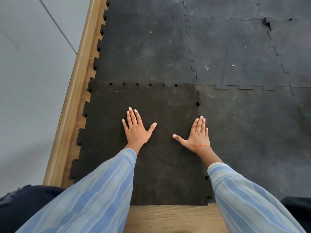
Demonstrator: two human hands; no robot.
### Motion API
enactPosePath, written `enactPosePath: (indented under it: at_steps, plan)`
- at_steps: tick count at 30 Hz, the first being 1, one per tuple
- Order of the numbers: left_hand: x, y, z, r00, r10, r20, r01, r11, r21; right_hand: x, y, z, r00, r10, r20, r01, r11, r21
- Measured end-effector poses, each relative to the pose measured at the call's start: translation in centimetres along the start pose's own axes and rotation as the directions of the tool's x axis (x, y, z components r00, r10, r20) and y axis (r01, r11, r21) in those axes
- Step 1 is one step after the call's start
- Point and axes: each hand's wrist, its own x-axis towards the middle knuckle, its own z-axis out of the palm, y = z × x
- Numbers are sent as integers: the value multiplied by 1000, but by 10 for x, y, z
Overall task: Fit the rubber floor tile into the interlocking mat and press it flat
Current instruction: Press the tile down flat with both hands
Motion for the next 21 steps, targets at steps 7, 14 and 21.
enactPosePath:
  at_steps: [7,14,21]
  plan:
    - [-1,-4,-4,999,23,36,-24,1000,15,-16,-2,3,1000,10,20,-10,1000,-22]
    - [3,-2,-2,999,8,38,-9,1000,23,-10,3,-3,992,-22,124,19,1000,22]
    - [4,-2,1,1000,7,22,-8,999,34,-27,4,6,999,-11,43,11,1000,5]
